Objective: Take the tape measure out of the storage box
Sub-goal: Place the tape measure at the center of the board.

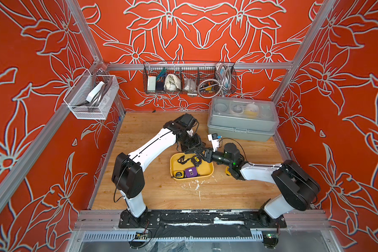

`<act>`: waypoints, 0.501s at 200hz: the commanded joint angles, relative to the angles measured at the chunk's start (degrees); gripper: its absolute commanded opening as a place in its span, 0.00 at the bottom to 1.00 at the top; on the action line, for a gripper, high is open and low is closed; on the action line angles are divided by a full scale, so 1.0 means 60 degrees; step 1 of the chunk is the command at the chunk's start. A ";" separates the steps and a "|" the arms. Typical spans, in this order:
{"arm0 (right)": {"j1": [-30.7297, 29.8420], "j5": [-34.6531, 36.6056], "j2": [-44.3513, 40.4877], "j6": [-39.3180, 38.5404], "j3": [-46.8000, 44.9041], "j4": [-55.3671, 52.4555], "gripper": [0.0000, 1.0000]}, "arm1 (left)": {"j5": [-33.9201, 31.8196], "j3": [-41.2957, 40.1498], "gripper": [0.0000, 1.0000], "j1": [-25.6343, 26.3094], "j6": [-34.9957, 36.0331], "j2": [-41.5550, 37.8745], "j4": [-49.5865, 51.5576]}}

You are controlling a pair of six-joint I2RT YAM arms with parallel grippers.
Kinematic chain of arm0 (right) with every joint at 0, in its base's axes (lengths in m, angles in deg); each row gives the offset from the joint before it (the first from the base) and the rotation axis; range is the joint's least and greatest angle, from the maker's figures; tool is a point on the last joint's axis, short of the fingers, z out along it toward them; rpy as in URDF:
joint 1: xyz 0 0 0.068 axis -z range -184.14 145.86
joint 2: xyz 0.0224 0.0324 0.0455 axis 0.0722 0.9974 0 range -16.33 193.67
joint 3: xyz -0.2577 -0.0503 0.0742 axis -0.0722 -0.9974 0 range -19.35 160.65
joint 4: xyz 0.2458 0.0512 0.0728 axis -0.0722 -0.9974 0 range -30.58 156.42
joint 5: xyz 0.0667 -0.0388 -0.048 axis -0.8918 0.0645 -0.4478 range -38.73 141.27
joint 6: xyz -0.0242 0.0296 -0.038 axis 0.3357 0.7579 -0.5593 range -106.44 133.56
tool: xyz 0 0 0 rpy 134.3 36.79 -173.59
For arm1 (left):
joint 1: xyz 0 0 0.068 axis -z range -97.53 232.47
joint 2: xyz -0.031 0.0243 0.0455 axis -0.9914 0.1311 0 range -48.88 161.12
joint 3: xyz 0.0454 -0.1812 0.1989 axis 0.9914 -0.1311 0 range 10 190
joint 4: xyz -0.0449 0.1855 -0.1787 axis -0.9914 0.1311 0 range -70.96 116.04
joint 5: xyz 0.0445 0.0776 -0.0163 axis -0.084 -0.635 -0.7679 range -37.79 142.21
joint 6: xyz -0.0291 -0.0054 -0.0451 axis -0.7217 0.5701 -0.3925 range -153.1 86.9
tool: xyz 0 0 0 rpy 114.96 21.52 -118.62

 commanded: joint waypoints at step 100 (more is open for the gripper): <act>0.3890 -0.1806 -0.2412 -0.1192 -0.0636 -0.5280 0.09 | -0.2945 0.1702 0.99 0.0099 0.3705 0.0587 0.3048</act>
